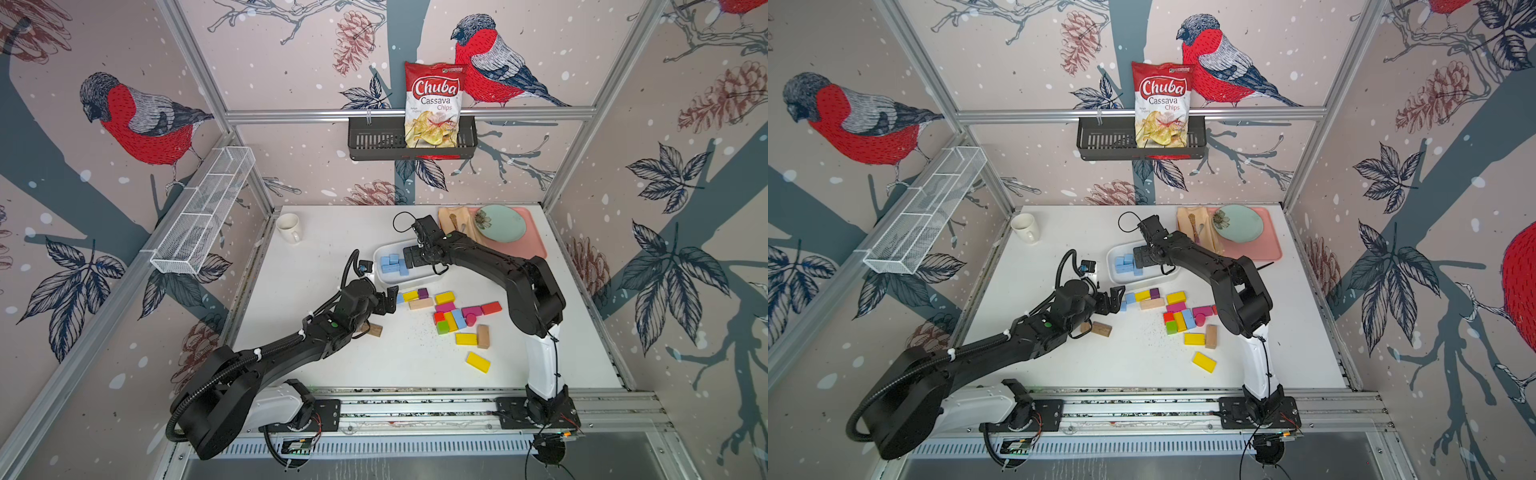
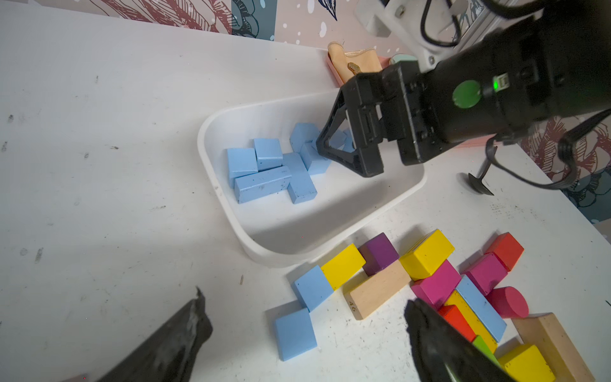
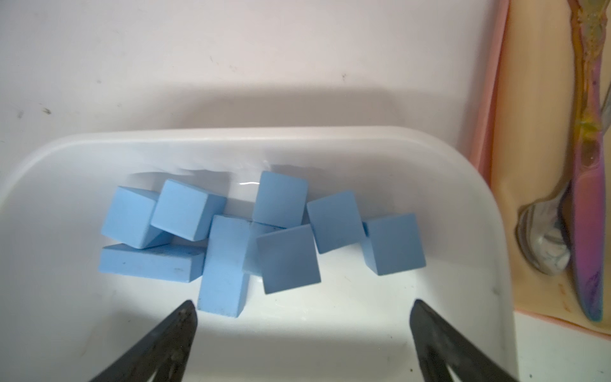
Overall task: Pick out the blue building blocks
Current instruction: Place the building block in the storage box, then pick up the building block from the center of the board.
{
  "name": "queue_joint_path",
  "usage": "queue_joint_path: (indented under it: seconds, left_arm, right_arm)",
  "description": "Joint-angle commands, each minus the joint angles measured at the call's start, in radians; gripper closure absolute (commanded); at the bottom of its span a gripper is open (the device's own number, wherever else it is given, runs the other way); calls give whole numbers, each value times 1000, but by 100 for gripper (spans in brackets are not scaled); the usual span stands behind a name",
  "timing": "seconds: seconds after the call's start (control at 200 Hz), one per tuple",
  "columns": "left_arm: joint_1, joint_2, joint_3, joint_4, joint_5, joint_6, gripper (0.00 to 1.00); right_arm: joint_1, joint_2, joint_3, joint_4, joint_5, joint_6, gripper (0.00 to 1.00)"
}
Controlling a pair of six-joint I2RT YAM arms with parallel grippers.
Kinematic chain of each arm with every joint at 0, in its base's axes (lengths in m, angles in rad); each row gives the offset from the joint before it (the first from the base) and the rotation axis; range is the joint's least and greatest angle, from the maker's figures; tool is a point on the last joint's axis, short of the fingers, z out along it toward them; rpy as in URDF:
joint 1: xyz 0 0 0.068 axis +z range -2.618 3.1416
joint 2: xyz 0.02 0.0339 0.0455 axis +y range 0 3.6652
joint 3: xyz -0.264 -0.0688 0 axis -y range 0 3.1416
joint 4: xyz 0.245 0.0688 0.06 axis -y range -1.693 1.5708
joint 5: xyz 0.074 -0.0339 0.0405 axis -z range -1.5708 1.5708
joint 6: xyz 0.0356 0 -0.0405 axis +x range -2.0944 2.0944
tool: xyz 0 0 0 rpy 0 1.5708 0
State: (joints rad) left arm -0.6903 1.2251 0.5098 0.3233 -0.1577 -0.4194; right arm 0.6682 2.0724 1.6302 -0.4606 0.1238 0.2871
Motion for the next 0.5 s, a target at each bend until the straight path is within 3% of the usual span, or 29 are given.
queue_joint_path:
  seconds: [0.0,0.49]
  left_arm:
    - [0,2,-1,23,2,-5,4]
    - [0,35,27,-25,42,5,7]
  right_arm:
    - [-1,-26,-1,26,-21,11,0]
    - [-4,-297,-238,103,-32,16,0]
